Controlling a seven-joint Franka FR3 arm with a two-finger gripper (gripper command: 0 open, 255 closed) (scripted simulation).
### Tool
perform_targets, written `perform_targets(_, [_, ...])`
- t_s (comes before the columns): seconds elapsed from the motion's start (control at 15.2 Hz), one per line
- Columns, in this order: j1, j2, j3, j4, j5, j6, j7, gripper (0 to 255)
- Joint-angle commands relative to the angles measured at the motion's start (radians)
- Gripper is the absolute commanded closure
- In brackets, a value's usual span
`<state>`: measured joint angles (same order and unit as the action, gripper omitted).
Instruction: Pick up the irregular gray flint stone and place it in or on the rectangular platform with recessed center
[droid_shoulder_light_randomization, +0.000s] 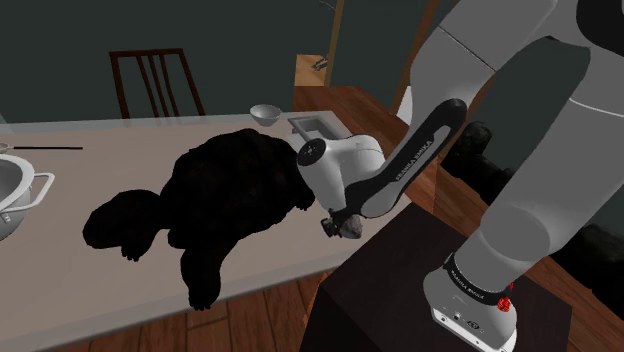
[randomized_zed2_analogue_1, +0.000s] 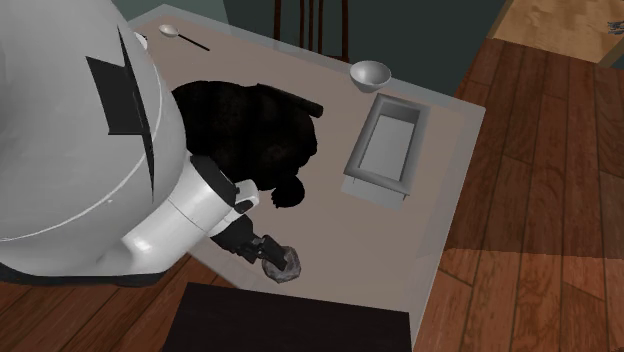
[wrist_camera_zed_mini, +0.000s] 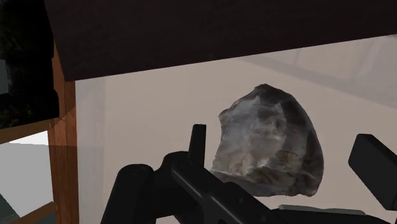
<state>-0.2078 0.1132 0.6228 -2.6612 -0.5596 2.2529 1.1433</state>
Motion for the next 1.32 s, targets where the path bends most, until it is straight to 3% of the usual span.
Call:
perform_targets(0.0, [-0.003, 0.029, -0.014, -0.006, -0.042, 0.021, 0.029, 0])
perform_targets(0.13, [-0.004, 0.049, -0.027, -0.010, -0.074, 0.036, 0.050, 0])
perform_targets(0.66, [-0.004, 0.049, -0.027, -0.010, -0.074, 0.036, 0.050, 0])
perform_targets(0.73, [-0.004, 0.049, -0.027, -0.010, -0.074, 0.036, 0.050, 255])
perform_targets(1.25, [-0.004, 0.048, -0.027, -0.011, -0.073, 0.036, 0.049, 255])
